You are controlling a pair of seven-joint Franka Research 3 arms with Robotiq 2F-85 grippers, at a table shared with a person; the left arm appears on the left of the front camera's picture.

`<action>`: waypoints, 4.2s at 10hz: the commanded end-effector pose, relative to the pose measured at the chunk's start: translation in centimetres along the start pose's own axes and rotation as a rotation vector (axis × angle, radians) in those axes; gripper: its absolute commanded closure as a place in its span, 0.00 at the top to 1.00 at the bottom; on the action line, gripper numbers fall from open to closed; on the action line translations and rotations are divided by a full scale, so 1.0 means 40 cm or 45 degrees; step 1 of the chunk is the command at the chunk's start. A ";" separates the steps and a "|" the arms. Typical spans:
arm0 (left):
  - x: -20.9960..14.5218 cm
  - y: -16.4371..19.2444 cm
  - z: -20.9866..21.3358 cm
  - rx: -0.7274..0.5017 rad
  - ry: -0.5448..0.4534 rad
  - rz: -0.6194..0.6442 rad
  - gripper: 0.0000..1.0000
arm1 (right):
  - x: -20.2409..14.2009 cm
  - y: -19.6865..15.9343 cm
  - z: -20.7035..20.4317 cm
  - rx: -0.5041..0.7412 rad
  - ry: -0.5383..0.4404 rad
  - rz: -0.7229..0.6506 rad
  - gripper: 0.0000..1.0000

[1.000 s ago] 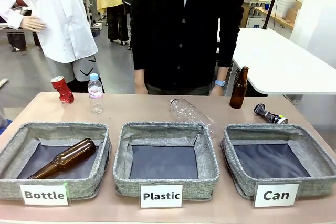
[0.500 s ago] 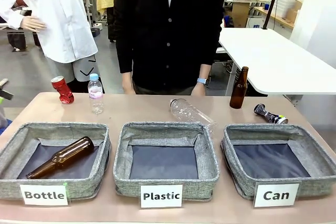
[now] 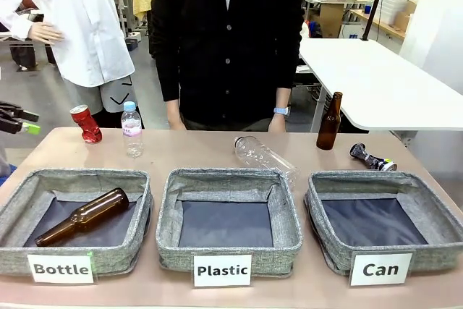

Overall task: Sort the can waste into the basket.
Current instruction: Pick up the can waste from the table and place it in the right Fabric basket.

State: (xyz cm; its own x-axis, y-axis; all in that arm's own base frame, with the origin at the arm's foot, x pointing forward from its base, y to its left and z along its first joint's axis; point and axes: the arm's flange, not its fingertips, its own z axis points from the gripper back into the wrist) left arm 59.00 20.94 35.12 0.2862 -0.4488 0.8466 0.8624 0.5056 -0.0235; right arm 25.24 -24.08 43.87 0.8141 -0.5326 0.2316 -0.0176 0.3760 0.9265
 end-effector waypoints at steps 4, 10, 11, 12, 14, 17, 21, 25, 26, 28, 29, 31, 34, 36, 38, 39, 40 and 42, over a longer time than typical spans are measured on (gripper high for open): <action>-0.003 0.048 -0.127 0.035 -0.069 0.000 1.00 | 0.006 0.001 0.002 0.031 -0.016 0.032 1.00; 0.007 0.038 -0.150 0.060 -0.100 -0.010 1.00 | 0.006 0.001 0.002 0.031 -0.016 0.032 1.00; 0.003 0.051 -0.185 0.096 -0.085 0.010 1.00 | 0.006 0.001 0.002 0.031 -0.016 0.032 1.00; -0.004 0.062 -0.202 0.110 -0.062 0.023 1.00 | 0.006 0.001 0.002 0.031 -0.016 0.032 1.00; -0.021 0.079 -0.171 0.057 -0.035 0.062 1.00 | 0.006 0.001 0.002 0.031 -0.016 0.032 1.00; -0.049 0.032 0.114 0.023 -0.195 0.042 1.00 | 0.006 0.001 0.002 0.031 -0.016 0.032 1.00; -0.094 -0.067 0.317 0.088 -0.350 -0.054 1.00 | 0.006 0.001 0.002 0.031 -0.016 0.032 1.00; -0.100 -0.046 0.299 0.093 -0.308 -0.038 1.00 | 0.006 0.001 0.002 0.031 -0.016 0.032 1.00; -0.099 -0.042 0.293 0.069 -0.308 -0.036 1.00 | 0.006 0.001 0.002 0.031 -0.016 0.032 1.00; -0.092 -0.021 0.219 0.018 -0.247 -0.041 1.00 | 0.006 0.001 0.002 0.031 -0.016 0.032 1.00; -0.090 0.001 0.165 -0.019 -0.193 -0.028 1.00 | 0.006 0.001 0.002 0.031 -0.016 0.032 1.00; -0.080 0.043 0.072 0.000 -0.111 0.014 1.00 | 0.006 0.001 0.002 0.031 -0.016 0.032 1.00; -0.056 0.054 -0.051 -0.031 -0.166 -0.074 1.00 | 0.006 0.001 0.002 0.031 -0.016 0.032 1.00; -0.047 0.086 -0.111 -0.006 -0.145 -0.063 1.00 | 0.006 0.001 0.002 0.031 -0.016 0.032 1.00; -0.049 0.116 -0.143 -0.019 -0.090 -0.026 1.00 | 0.006 0.001 0.002 0.031 -0.016 0.032 1.00; -0.049 0.124 -0.156 -0.015 -0.092 -0.009 1.00 | 0.006 0.001 0.002 0.031 -0.016 0.032 1.00; -0.050 0.132 -0.175 0.014 -0.096 0.001 1.00 | 0.006 0.001 0.002 0.031 -0.016 0.032 1.00; -0.053 0.153 -0.219 0.020 -0.067 0.028 1.00 | 0.006 0.001 0.002 0.031 -0.016 0.032 1.00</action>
State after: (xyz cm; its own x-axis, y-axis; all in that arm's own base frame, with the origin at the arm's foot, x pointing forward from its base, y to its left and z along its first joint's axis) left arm 66.10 19.10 28.50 0.2625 -0.4020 0.8772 0.8596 0.5105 -0.0233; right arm 25.18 -24.09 43.84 0.8148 -0.5320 0.2305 -0.0175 0.3747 0.9270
